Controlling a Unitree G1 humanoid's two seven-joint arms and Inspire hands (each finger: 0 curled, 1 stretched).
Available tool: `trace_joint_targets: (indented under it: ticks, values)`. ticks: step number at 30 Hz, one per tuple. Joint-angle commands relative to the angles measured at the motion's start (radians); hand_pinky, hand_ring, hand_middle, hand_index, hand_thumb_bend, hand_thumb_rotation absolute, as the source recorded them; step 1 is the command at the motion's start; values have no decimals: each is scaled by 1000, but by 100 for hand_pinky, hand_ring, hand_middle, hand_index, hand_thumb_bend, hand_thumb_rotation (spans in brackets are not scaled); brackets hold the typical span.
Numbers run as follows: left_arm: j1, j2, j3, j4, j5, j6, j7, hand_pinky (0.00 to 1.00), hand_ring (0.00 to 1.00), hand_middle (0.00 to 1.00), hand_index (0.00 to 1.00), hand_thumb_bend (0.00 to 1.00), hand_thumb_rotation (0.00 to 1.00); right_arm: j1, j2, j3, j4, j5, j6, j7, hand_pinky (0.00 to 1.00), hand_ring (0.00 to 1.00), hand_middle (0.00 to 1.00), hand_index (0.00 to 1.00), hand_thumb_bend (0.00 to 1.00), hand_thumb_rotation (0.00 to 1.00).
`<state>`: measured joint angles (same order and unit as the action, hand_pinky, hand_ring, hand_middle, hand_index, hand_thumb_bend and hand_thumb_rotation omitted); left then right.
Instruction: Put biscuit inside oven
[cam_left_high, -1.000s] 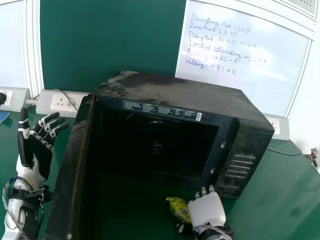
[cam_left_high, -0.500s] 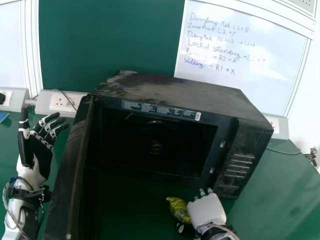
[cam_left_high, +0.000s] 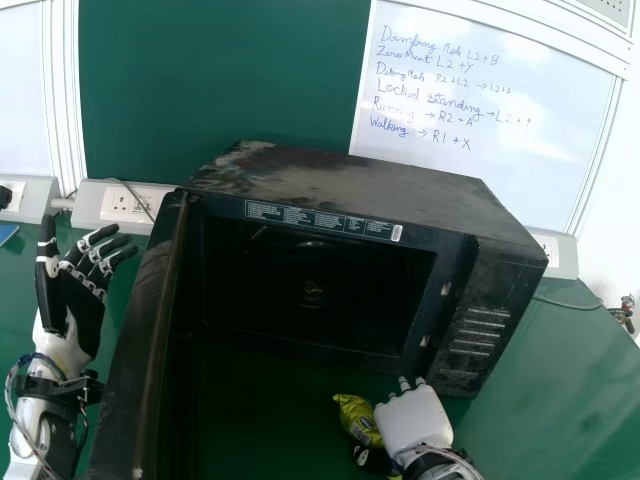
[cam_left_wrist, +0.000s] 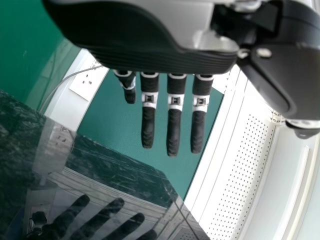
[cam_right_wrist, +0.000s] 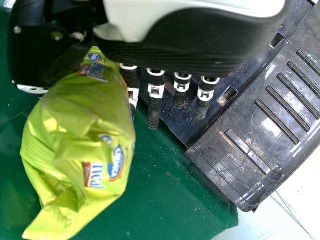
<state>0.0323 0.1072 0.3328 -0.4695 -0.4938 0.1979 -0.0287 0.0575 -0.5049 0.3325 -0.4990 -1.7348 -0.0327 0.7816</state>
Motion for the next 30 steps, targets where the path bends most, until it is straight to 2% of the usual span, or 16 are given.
trace_joint_targets:
  ticks: [1, 6, 17, 21, 29, 30]
  values:
    - [-12, -2, -5, -12, -9, 7, 5, 70, 66, 64, 64, 89, 47, 23, -12, 17, 36, 1, -17, 30, 94, 88, 86, 49, 52, 16]
    - [-10, -5, -9, -18, -8, 9, 11, 71, 67, 64, 65, 89, 46, 26, -7, 12, 36, 16, -9, 19, 94, 88, 85, 49, 52, 16]
    - [-23, -10, -9, -14, -10, 9, 20, 69, 65, 63, 64, 88, 46, 28, 10, -14, 46, 86, 33, -90, 86, 82, 81, 49, 53, 15]
    - [-22, -7, -10, -13, -5, 8, 17, 69, 65, 64, 64, 89, 47, 25, 14, -16, 29, 97, 41, -88, 86, 81, 82, 49, 53, 15]
    - [-26, -9, -6, -7, -10, 9, 18, 68, 65, 64, 64, 91, 45, 6, 35, -25, -11, 96, 54, -83, 78, 77, 82, 50, 52, 15]
    - [-25, -9, -6, -7, -10, 9, 17, 68, 65, 64, 64, 91, 46, 2, 36, -28, -14, 98, 52, -79, 77, 77, 82, 57, 71, 19]
